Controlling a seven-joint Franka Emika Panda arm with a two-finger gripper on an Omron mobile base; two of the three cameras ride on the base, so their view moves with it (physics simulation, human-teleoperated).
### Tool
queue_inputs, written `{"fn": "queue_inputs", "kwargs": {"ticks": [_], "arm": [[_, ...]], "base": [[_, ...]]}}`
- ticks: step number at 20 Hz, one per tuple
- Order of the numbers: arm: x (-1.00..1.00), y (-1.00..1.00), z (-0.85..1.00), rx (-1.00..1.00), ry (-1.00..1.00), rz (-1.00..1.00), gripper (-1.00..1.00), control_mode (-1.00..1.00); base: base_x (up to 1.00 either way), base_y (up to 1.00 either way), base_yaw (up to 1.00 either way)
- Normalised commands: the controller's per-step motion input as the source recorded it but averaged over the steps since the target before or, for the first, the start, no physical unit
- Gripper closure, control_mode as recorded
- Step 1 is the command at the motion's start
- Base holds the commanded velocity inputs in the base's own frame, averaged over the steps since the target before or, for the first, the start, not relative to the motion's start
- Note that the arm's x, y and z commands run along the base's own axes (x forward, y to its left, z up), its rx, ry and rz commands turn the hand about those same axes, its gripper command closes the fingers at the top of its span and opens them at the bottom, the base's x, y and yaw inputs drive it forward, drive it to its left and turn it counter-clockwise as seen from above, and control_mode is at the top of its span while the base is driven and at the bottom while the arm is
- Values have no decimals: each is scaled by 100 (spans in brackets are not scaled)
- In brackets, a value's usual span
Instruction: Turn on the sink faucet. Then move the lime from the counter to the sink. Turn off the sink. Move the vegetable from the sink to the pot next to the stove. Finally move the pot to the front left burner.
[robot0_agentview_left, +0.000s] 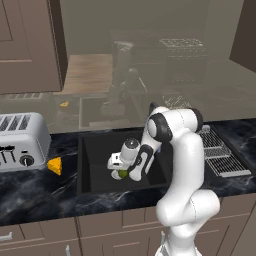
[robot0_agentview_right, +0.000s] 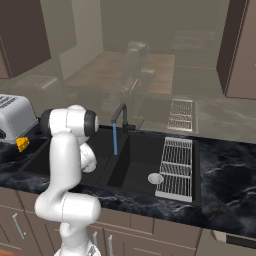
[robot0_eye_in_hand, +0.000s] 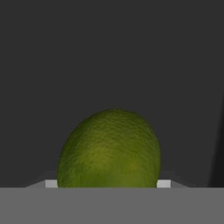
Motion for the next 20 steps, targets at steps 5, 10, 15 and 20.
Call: {"fn": "queue_inputs", "kwargs": {"ticks": [5, 10, 15, 20], "arm": [[12, 0, -35, 0, 1, 0, 100, -100], [6, 0, -20, 0, 0, 0, -100, -100], [1, -2, -1, 0, 0, 0, -100, -100], [0, -6, 2, 0, 0, 0, -100, -100]], "base": [[0, 0, 0], [0, 0, 0], [0, 0, 0], [0, 0, 0]]}}
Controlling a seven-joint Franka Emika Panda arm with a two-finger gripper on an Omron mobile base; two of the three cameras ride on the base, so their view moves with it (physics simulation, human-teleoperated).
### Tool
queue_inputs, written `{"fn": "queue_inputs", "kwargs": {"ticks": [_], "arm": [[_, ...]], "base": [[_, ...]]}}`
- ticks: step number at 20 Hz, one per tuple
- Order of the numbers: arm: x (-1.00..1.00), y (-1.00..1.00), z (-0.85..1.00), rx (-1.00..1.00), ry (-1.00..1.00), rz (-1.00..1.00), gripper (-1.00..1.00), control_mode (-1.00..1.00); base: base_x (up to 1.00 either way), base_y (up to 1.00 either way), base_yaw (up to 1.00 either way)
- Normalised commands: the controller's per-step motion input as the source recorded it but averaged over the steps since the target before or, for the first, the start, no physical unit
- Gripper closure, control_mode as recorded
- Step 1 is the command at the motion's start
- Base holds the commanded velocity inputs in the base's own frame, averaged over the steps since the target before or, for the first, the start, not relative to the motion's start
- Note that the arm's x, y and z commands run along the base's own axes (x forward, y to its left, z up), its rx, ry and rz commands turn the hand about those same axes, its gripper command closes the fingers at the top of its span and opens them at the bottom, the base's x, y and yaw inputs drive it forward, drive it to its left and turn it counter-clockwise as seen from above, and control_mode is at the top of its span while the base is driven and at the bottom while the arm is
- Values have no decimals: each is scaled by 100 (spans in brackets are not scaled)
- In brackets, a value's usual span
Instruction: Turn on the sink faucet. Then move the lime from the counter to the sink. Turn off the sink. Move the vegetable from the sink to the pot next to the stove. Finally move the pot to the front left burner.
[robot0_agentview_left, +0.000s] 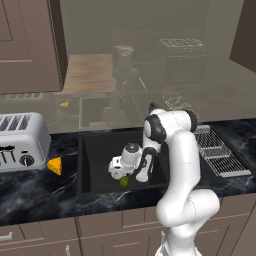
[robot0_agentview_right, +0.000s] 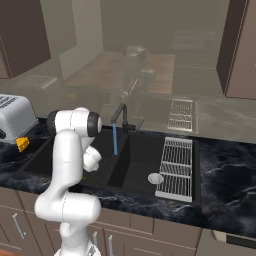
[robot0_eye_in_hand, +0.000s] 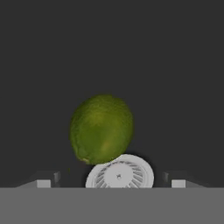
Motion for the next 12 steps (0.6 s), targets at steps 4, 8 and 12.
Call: {"fn": "queue_inputs", "kwargs": {"ticks": [4, 8, 12], "arm": [[0, 0, 23, 0, 0, 0, -100, -100], [0, 0, 53, 0, 0, 0, -100, -100], [0, 0, 70, -1, 0, 0, -100, -100]], "base": [[0, 0, 0], [0, 0, 0], [0, 0, 0]]}}
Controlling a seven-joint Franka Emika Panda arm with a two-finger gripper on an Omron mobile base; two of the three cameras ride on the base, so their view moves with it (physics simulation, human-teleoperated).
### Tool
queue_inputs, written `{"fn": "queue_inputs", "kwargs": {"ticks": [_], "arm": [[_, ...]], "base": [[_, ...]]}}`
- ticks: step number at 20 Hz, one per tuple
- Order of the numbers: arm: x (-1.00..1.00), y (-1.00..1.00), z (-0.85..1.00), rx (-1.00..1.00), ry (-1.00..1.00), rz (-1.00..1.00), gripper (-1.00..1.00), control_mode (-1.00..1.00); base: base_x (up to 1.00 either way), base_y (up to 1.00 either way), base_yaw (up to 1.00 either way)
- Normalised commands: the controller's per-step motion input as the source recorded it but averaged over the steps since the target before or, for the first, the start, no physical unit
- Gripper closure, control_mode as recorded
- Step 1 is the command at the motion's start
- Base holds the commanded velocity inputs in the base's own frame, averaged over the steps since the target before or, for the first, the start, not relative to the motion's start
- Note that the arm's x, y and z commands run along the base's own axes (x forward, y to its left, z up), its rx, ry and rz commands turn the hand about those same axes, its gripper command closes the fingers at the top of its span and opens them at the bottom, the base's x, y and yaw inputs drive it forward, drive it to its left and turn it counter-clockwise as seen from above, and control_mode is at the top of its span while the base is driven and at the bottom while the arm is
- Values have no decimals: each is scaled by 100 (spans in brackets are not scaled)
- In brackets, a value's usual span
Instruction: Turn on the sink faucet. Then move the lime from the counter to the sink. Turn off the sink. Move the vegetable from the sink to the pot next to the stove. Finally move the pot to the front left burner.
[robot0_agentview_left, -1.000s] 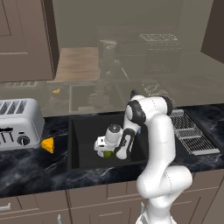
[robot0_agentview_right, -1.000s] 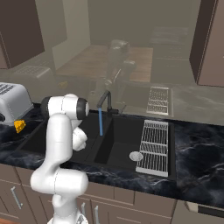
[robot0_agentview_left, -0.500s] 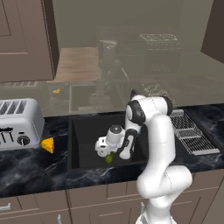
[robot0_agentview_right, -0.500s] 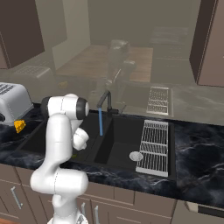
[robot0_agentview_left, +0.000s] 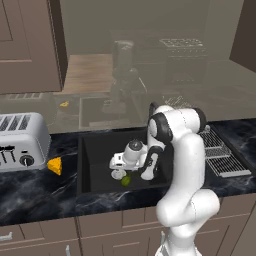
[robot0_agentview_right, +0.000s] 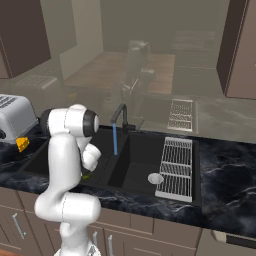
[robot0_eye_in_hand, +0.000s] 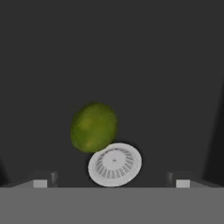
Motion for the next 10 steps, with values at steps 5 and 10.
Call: {"fn": "queue_inputs", "kwargs": {"ticks": [5, 10], "arm": [[-13, 0, 85, 0, 0, 0, -100, -100], [-18, 0, 100, 0, -1, 0, -100, -100]], "base": [[0, 0, 0], [0, 0, 0]]}}
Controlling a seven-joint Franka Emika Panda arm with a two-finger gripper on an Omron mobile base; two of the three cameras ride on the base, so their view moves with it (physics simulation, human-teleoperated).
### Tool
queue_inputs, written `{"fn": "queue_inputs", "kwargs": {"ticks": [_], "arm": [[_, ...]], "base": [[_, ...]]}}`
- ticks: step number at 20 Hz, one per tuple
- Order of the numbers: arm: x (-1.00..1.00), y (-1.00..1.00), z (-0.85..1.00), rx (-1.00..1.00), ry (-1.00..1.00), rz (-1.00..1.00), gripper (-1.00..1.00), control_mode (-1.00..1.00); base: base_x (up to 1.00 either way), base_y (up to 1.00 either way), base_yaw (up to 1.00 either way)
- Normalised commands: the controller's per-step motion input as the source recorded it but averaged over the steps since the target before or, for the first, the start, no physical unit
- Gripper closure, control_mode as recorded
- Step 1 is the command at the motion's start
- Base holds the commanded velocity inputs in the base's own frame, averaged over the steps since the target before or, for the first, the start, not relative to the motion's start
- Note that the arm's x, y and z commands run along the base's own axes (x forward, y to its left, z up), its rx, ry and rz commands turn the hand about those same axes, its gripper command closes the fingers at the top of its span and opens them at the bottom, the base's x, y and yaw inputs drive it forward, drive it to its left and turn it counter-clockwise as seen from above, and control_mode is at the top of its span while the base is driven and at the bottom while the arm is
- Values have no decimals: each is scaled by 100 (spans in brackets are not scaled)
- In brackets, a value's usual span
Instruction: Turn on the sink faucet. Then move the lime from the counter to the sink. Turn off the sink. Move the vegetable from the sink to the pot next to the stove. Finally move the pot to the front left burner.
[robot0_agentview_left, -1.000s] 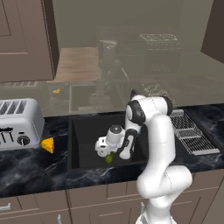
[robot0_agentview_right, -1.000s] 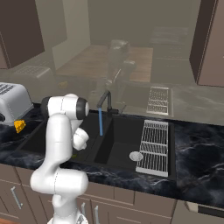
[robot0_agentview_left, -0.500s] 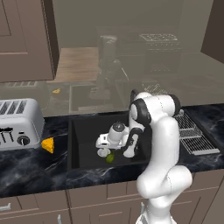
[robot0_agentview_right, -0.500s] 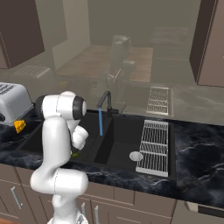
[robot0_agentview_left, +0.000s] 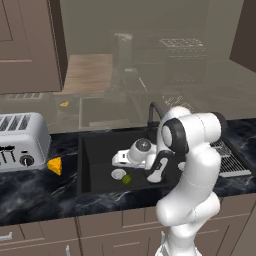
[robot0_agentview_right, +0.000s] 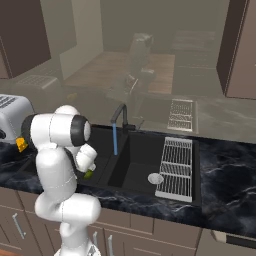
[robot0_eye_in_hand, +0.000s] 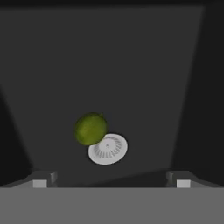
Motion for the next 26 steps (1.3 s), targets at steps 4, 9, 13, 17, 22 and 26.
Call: {"fn": "queue_inputs", "kwargs": {"ticks": [4, 9, 13, 17, 22, 26], "arm": [[-7, 0, 100, 0, -2, 0, -100, -100], [-1, 0, 100, 0, 0, 0, -100, -100], [0, 0, 100, 0, 0, 0, -100, -100], [3, 0, 100, 0, 0, 0, -100, -100], [12, 10, 100, 0, 0, 0, -100, -100], [11, 19, 100, 0, 2, 0, -100, -100]], "base": [[0, 0, 0], [0, 0, 0], [0, 0, 0], [0, 0, 0], [0, 0, 0], [0, 0, 0]]}}
